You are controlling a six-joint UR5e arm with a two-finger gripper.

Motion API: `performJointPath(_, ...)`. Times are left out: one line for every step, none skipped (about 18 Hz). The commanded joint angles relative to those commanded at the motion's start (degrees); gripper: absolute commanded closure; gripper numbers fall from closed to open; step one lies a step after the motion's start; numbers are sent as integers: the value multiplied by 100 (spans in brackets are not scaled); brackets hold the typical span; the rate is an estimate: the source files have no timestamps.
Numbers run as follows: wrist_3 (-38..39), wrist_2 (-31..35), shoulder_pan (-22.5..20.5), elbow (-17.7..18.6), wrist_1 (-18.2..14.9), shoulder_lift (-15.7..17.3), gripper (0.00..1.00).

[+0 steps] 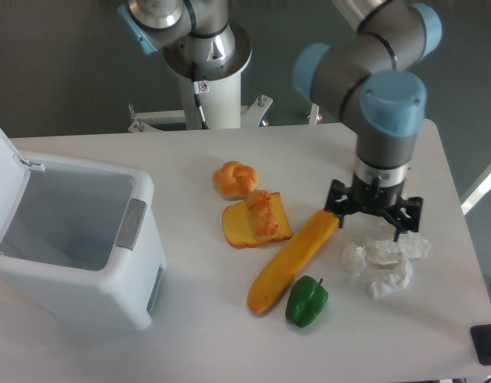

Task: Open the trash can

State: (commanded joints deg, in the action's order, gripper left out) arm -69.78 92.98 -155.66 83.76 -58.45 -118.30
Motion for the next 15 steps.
performJointPath(-9, 27, 0, 9, 9, -18, 0)
performJointPath(-9, 62, -17, 26, 9, -27, 0)
performJointPath(-18, 71, -26, 26, 18, -44, 0)
performJointPath(-9, 71, -26, 35, 18, -44, 0)
performJointPath(-9, 79, -26, 26, 35, -62, 0)
performJointPath(-18, 88, -26, 26, 35, -79, 0)
performJointPath(-18, 88, -26, 26, 35, -79, 0)
performJointPath(-18, 97, -18, 35, 27, -88, 0)
performJointPath(-18, 97, -17, 70, 27, -88, 0)
performJointPath(-18, 97, -17, 88, 27, -79, 0)
performJointPath(-18, 88, -17, 97, 27, -79, 0)
performJointPath(-18, 88, -17, 88, 35, -79, 0)
performJointPath(-18, 88, -17, 88, 27, -79, 0)
performJointPath(-18, 88, -17, 88, 27, -79, 0)
performJointPath(-18, 88, -17, 88, 27, -71, 0)
